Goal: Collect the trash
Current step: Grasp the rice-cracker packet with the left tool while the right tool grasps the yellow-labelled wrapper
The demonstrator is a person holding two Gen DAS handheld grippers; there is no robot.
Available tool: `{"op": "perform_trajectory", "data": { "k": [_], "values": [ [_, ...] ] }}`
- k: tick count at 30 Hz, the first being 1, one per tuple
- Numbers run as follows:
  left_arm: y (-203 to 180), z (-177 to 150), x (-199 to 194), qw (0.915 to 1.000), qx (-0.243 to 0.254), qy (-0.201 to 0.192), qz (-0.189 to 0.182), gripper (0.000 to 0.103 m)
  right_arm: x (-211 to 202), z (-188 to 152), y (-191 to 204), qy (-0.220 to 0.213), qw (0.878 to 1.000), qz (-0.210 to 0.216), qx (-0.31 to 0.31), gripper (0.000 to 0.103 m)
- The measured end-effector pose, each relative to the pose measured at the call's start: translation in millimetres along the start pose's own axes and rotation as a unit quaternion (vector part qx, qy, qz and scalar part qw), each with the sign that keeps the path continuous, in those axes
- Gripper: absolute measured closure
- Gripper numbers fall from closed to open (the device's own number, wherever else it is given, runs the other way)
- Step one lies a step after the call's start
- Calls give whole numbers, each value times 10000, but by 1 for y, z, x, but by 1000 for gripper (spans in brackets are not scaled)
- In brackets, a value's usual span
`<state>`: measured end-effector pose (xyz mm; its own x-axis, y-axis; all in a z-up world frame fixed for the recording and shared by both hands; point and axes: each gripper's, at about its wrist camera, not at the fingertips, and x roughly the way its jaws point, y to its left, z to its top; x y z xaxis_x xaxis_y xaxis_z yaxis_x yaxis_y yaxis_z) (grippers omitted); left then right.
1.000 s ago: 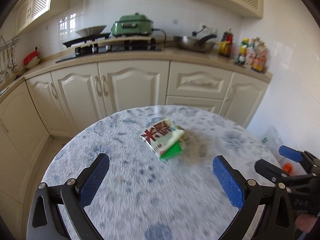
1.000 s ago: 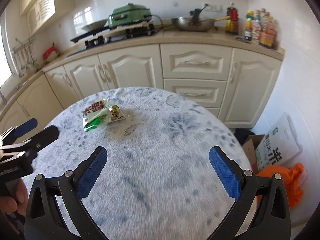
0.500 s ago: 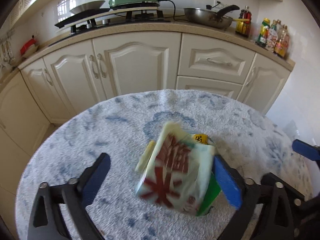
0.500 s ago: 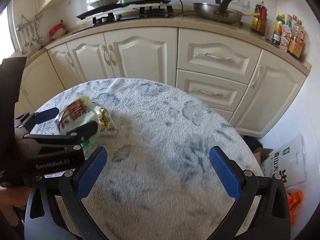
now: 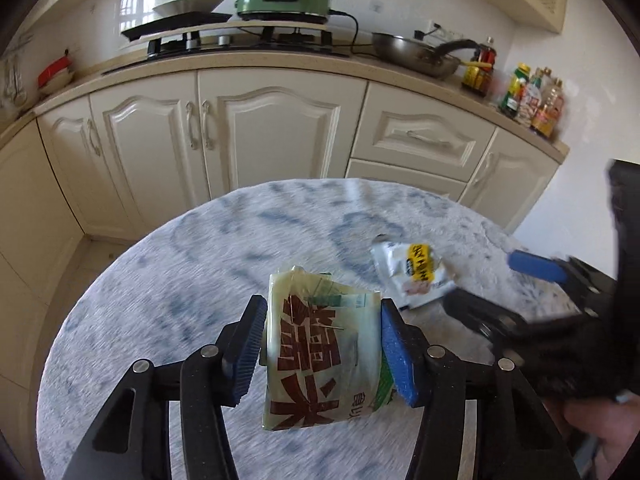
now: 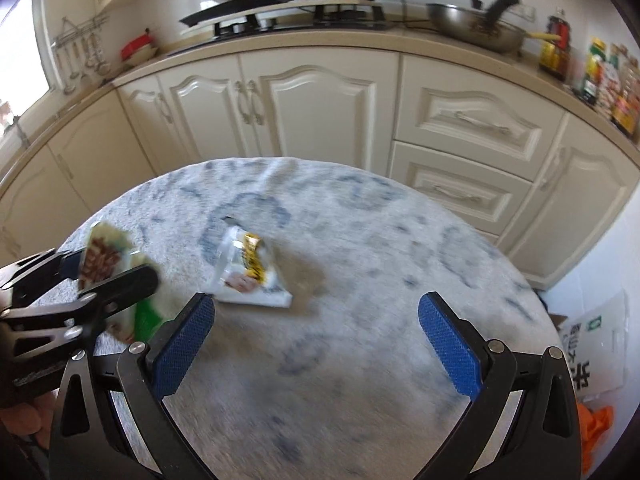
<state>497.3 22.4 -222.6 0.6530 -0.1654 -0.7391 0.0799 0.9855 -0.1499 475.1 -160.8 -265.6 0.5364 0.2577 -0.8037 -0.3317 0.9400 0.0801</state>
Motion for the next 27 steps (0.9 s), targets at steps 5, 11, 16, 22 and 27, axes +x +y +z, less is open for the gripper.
{"op": "perform_trajectory", "data": {
  "k": [5, 11, 16, 22, 27],
  "values": [
    [14, -13, -9, 10000, -9, -40, 69, 51, 29, 10, 19, 114, 9998, 109, -83, 3],
    [25, -37, -36, 9999, -143, -69, -3, 51, 29, 12, 41, 127, 9991, 14, -405, 59],
    [29, -61, -75, 9996, -138, -190, -147, 51, 7, 0, 40, 66, 9996, 206, -184, 82],
    [19, -87, -103, 9991, -104, -283, -292, 51, -16, -31, 37, 236, 9995, 186, -104, 90],
    [12, -104, -130, 9988, -67, -373, -321, 51, -32, -48, 38, 166, 9993, 338, 72, 90]
  ]
}}
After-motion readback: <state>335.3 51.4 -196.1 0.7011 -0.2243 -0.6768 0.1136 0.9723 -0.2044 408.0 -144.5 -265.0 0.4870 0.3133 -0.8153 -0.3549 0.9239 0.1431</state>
